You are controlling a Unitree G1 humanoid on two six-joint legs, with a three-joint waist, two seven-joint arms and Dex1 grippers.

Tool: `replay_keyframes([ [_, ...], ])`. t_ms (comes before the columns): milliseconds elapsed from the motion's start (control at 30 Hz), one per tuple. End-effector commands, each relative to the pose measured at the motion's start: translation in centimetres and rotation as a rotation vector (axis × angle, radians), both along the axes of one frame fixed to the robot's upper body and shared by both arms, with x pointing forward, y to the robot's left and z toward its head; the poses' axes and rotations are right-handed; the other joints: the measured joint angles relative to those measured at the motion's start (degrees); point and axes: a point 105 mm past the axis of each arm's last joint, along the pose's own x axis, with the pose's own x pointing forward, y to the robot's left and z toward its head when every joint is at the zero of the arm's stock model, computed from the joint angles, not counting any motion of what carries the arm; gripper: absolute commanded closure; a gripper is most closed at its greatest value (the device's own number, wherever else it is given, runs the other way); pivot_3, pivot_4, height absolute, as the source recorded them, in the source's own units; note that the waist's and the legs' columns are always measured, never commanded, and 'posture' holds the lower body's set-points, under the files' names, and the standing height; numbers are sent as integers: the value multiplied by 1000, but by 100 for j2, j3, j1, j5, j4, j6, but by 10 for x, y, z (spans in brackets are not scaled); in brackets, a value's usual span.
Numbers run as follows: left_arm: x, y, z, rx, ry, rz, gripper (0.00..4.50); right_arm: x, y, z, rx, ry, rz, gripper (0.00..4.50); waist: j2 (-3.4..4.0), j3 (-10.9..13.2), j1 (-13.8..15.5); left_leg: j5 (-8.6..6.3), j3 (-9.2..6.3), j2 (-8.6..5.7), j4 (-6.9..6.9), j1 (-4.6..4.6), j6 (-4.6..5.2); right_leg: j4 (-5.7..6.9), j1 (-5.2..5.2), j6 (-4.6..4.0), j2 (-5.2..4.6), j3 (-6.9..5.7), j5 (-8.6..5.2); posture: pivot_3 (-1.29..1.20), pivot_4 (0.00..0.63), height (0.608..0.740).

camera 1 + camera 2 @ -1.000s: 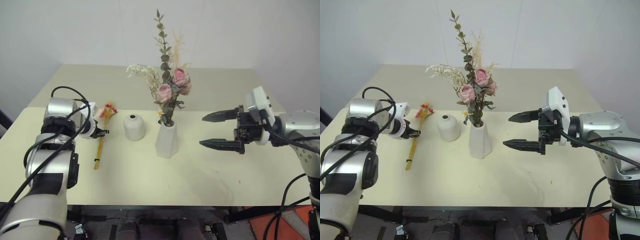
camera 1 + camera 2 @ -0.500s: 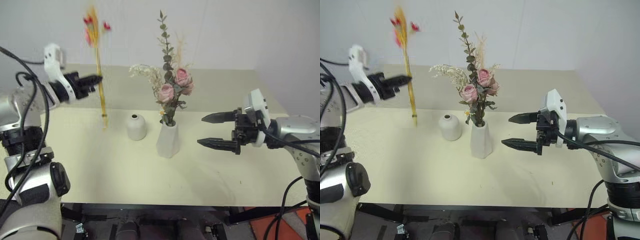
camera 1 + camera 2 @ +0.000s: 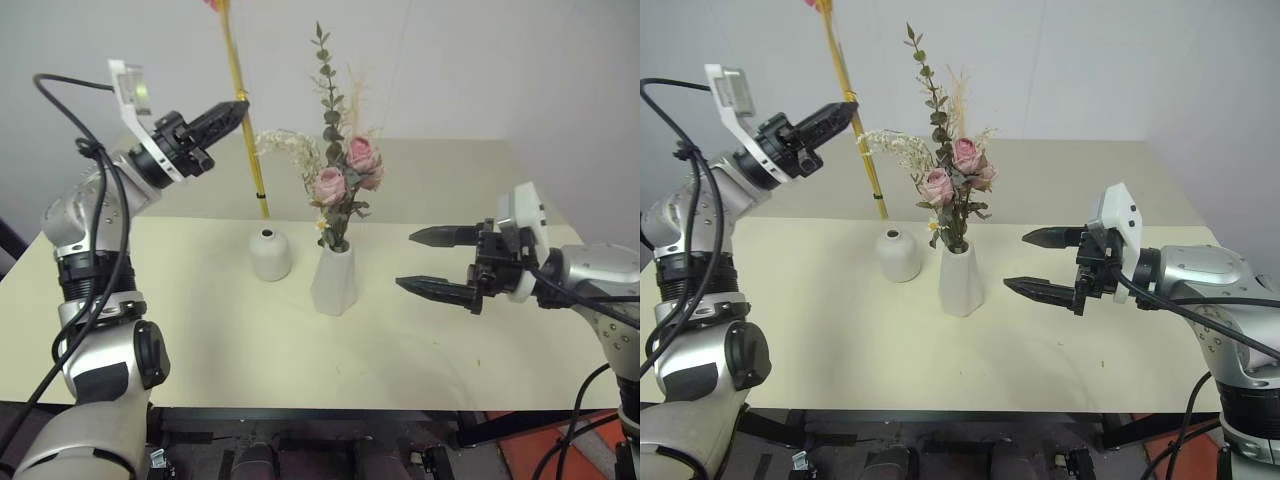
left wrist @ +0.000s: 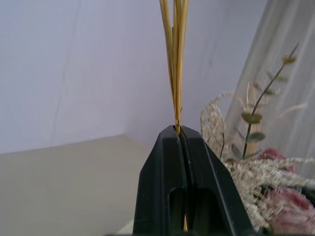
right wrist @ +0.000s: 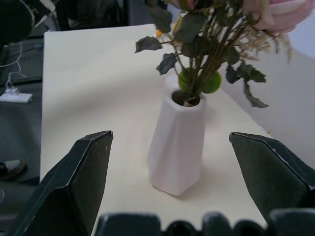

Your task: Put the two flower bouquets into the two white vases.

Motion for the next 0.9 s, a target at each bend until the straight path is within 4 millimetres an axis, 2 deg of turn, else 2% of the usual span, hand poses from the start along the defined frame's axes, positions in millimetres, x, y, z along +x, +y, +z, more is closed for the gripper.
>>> replay_keyframes([
  [33, 0, -9, 5, 49, -79, -18, 4432, -7, -1, 10, 12, -38, -5, 0, 0, 0, 5, 0, 0, 1, 0, -1, 0, 0, 0, 0, 1, 0, 0, 0, 150, 740],
  [500, 15, -8, -7, 110, -103, 44, 4432, -10, 1, 9, 30, -38, -20, 0, 0, 0, 11, 0, 0, 0, 0, -4, 0, -5, 0, 19, 0, 0, -10, 0, 150, 740],
  [900, 24, -7, -25, 144, -102, 82, 4432, -12, 1, 10, 32, -32, -21, 0, -1, 0, 9, 0, 0, 1, 0, -5, 1, -7, 1, 20, 0, 0, -10, 0, 150, 740],
])
